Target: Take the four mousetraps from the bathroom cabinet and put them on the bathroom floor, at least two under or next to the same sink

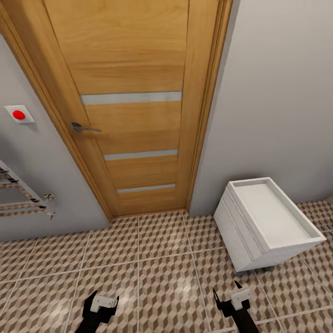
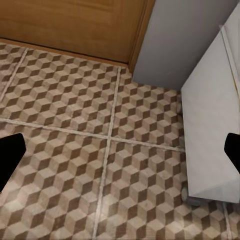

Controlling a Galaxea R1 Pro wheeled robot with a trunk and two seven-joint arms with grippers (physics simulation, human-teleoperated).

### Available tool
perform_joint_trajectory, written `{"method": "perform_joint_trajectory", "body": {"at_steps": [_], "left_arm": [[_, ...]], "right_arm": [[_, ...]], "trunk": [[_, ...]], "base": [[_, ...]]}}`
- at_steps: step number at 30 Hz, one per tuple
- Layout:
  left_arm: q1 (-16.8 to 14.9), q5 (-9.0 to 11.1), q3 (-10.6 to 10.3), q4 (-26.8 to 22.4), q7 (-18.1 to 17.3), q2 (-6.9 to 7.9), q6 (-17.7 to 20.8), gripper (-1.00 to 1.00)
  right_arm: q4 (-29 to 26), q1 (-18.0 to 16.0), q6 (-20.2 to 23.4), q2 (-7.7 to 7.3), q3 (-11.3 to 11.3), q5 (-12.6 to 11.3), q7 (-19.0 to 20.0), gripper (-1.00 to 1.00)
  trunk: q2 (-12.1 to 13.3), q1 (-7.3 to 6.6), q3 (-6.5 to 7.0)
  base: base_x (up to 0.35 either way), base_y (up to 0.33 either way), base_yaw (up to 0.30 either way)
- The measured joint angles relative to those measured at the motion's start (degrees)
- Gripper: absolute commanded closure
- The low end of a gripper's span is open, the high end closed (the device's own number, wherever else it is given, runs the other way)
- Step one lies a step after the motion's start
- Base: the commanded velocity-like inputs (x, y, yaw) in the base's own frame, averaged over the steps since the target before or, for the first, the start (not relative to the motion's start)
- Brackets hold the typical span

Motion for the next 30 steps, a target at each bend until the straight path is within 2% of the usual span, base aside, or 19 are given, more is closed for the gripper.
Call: {"method": "perform_joint_trajectory", "body": {"at_steps": [30], "left_arm": [[0.0,0.0,0.0,0.0,0.0,0.0,0.0,-1.0]], "right_arm": [[0.0,0.0,0.0,-0.06,-0.1,0.0,0.0,-1.0]], "trunk": [[0.0,0.0,2.0]], "base": [[0.0,0.0,0.186]]}}
